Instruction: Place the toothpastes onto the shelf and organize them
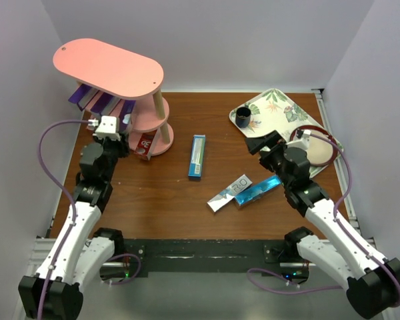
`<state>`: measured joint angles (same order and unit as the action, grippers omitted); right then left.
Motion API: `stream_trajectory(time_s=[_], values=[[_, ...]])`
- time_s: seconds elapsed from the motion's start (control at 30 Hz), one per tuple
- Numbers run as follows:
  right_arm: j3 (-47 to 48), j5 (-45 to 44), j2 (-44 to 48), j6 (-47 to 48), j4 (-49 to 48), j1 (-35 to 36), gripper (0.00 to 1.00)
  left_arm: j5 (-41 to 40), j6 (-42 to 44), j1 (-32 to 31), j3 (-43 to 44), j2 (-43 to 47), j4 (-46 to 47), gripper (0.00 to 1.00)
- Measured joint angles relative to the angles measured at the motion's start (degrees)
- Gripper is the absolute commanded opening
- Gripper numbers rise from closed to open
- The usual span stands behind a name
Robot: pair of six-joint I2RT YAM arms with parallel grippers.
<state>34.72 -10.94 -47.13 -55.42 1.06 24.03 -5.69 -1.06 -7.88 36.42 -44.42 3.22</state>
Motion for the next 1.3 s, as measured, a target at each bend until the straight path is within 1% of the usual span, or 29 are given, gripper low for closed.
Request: stream_trajectory(time_s=[0.2,0.4,0.53,0.67,0.77,0.87,0.93,1.17,1.23,1.3], values=[[-0.24,0.5,-1.22,0.79,-0.26,-0.11,0.99,10.64,4.85,3.32,-2.1,-3.34,6.78,0.11],[-0.24,2.03,-2.32,2.25,-0.48,-0.57,0.99,18.21,7.32,7.58,-2.05,-8.68,13.11,0.15],[-0.24,2.99,-2.29,3.32,-0.7,-0.87,0.99,22.71,8.96,9.29,-1.81,-11.45,16.04,0.15],[-0.24,3.41,-2.36,3.93,-1.01,-1.01,0.99,26.6,9.16,10.99,-1.81,-13.14,18.25,0.22],[-0.26,4.37,-2.43,4.09,-1.53,-1.2,0.98,28.7,8.39,12.09,-1.81,-14.6,20.02,0.22],[-0.28,4.76,-2.64,4.11,-1.97,-1.22,0.99,29.7,7.26,12.76,-1.81,-15.78,21.53,0.27],[-0.37,5.01,-2.84,4.11,-2.08,-1.22,0.98,30.05,6.19,13.05,-1.81,-16.59,22.58,0.28],[-0.42,6.03,-3.15,4.42,-2.19,-1.22,0.98,30.6,4.33,13.18,-1.81,-17.57,23.87,0.44],[-0.42,6.05,-3.15,4.5,-2.16,-1.22,0.99,30.71,3.76,13.18,-1.81,-17.57,23.89,0.47],[-0.42,6.1,-3.15,4.52,-2.16,-1.22,0.99,30.99,3.5,13.18,-1.81,-17.73,24.02,0.48]])
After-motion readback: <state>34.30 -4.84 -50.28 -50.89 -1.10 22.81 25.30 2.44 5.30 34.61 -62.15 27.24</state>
